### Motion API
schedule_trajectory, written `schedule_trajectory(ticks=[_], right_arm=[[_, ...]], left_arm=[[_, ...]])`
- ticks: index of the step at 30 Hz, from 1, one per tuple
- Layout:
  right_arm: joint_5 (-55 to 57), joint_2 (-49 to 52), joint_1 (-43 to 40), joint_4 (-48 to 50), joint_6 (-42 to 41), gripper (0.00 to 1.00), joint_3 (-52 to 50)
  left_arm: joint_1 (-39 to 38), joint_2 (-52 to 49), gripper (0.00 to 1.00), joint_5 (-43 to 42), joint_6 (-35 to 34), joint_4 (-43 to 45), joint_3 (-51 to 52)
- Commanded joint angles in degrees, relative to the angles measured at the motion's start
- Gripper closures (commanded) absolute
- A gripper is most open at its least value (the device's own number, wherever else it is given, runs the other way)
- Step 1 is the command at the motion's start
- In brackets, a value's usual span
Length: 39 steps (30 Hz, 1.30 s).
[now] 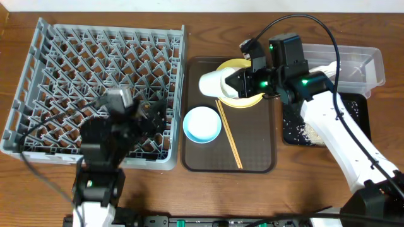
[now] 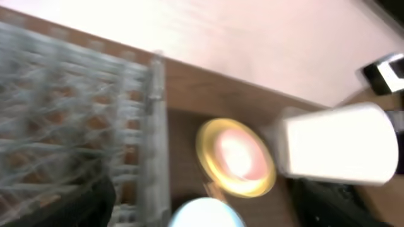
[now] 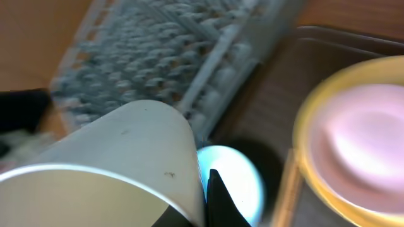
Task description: Sort waste into correct bins and load items into the dishwasher
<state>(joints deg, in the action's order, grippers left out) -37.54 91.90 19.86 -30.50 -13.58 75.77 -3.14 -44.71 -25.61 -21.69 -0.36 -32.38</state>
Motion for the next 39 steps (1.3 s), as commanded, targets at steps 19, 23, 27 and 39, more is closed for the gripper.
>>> schedule_trajectory(ticks=[19, 23, 27, 39], right_arm=[[-35.95, 0.11, -0.98, 2.93, -3.78, 0.99, 0.26], [-38.18, 0.11, -0.42, 2.80, -3.85, 0.99, 0.26], [-38.14, 0.11, 0.83, 2.91, -4.44, 0.99, 0.26], [-37.64, 0.11, 1.88, 3.06, -4.68, 0.99, 0.26]], left_arm=[[0.17, -19.58, 0.08, -45.88, -33.99, 41.64, -0.85], [0.17, -19.58, 0.08, -45.83, -34.18, 41.68, -0.85], [0.17, -19.58, 0.07, -45.90, -35.36, 42.93, -0.85], [0.09, -19.54, 0.12, -46.45, -43.41, 50.86, -0.85]])
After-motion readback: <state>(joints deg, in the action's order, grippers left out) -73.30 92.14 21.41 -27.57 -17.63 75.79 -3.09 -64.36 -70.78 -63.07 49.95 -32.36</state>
